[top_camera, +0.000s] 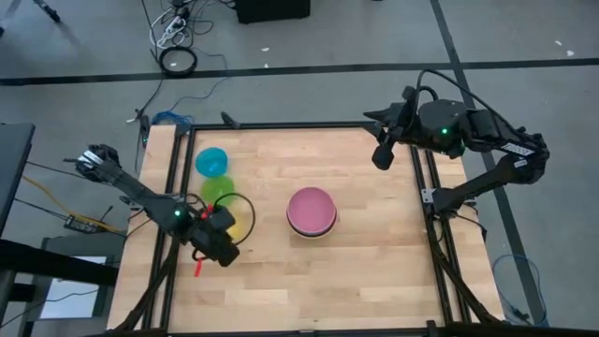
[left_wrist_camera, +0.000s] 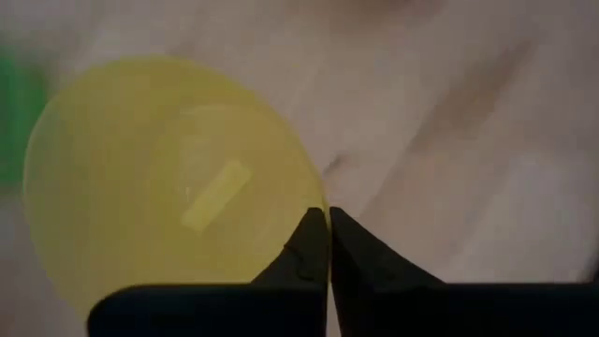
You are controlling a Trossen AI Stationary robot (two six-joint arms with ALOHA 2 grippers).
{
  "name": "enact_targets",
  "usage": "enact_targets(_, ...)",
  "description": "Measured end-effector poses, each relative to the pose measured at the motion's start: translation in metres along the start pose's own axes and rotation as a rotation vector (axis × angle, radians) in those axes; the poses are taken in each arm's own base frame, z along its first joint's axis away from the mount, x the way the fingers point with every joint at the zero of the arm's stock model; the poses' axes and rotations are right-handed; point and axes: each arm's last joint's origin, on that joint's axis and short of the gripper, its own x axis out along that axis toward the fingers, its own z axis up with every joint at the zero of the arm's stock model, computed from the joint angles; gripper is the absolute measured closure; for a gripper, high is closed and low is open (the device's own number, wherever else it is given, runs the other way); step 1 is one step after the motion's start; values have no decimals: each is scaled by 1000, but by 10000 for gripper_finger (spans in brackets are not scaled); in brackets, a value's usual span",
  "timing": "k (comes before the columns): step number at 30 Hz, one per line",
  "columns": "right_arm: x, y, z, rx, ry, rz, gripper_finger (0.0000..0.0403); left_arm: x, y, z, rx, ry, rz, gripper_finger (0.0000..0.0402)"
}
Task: Nest bowls inside each other
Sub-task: Stack the yellow bowl on top of the pink bowl
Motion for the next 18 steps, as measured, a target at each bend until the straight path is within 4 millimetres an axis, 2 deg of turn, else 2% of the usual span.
enact_targets(5, 0, 0, 0, 1, 0, 0, 296, -45, -30, 43, 138, -237, -73, 399)
enact_targets(8, 0, 0, 0, 2, -1, 0, 296, -57, -42, 75, 220, -338, -71, 399)
enact_targets(11, 0, 0, 1, 8, -10, 0, 296, -47, -52, 109, 289, -357, -103, 400)
enact_targets(18, 0, 0, 1, 6, -8, 3, 297, 7, -72, 161, 424, -227, -115, 400)
